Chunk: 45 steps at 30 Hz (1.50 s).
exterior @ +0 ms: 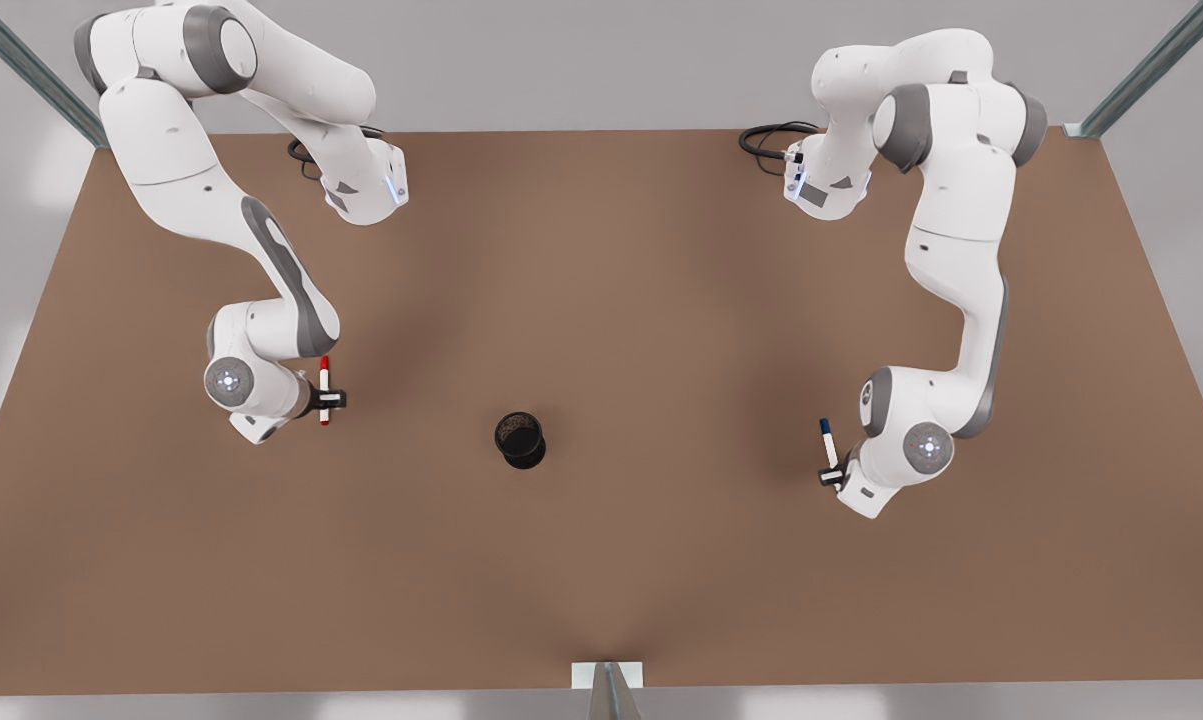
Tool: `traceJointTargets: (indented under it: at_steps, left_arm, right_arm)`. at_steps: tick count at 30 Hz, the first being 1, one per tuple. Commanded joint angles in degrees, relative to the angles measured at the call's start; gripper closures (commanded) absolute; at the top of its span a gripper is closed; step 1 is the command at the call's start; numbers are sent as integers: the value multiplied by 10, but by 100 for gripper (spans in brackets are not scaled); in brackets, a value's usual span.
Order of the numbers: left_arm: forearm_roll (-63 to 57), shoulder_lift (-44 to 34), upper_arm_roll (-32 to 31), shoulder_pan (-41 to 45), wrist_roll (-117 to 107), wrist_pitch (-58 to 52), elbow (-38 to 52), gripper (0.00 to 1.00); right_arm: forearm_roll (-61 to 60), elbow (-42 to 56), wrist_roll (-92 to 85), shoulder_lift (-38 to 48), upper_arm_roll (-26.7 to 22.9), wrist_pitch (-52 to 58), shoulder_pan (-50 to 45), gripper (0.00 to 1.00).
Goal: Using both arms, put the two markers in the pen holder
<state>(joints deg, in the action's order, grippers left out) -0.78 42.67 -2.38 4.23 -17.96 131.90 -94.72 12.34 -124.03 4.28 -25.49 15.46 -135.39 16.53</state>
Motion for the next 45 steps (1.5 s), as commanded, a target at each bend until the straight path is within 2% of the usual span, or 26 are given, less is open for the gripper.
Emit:
traceJointTargets:
  at_steps: [1, 3, 7, 9, 14, 19, 23, 25, 29, 30, 32, 34, 35, 36, 40, 45]
  left_arm:
    - [-1, 1, 0, 1, -19, 1, 1, 49]
    - [-1, 2, 0, 1, -19, 1, 1, 51]
    - [-2, 4, 0, 1, -18, 1, 4, 65]
    - [-2, 4, 0, 1, -18, 1, 4, 71]
    - [-2, 5, 0, 1, -19, 1, 4, 77]
    - [-1, -24, -3, 5, -17, -15, 10, 79]
    - [0, -83, -53, 5, 6, -126, 71, 79]
    - [4, -98, -119, 4, -7, -210, 129, 79]
    - [41, -95, -251, 3, -29, -196, 170, 79]
    - [76, -93, -269, 9, 15, -148, 172, 79]
    - [77, -91, -283, 48, 148, -41, 172, 79]
    - [77, -70, -286, 80, 188, 97, 173, 79]
    - [76, -40, -286, 111, 205, 246, 174, 79]
    - [73, -22, -283, 132, 206, 344, 174, 79]
    - [31, 22, -279, 184, 208, 490, 193, 79]
    - [-2, 51, -264, 205, 208, 549, 222, 79]
  right_arm:
    - [1, 0, -11, -1, 0, -8, 0, 34]
    - [1, 0, -10, -4, 0, -9, 0, 36]
    - [1, 0, -11, -10, 0, -9, 1, 38]
    - [1, 0, -11, -10, 0, -9, 1, 43]
    - [1, -2, -11, -10, 1, -8, 4, 54]
    - [1, -2, -11, -12, 1, -9, 4, 55]
    - [1, -3, -11, -13, 1, -9, 4, 57]
    - [1, -3, -12, -13, 2, -9, 4, 62]
    - [1, -3, -18, -13, 2, -9, 6, 66]
    - [1, -3, -18, -13, 2, -9, 9, 67]
    - [1, -3, -18, -14, 2, -9, 9, 68]
    - [1, -3, -18, -14, 2, -9, 9, 68]
    - [1, -3, -18, -14, 2, -9, 9, 68]
    - [1, -3, -18, -14, 2, -9, 9, 68]
    - [1, -3, -18, -14, 2, -8, 9, 68]
    - [1, -3, -19, -15, 3, -9, 9, 68]
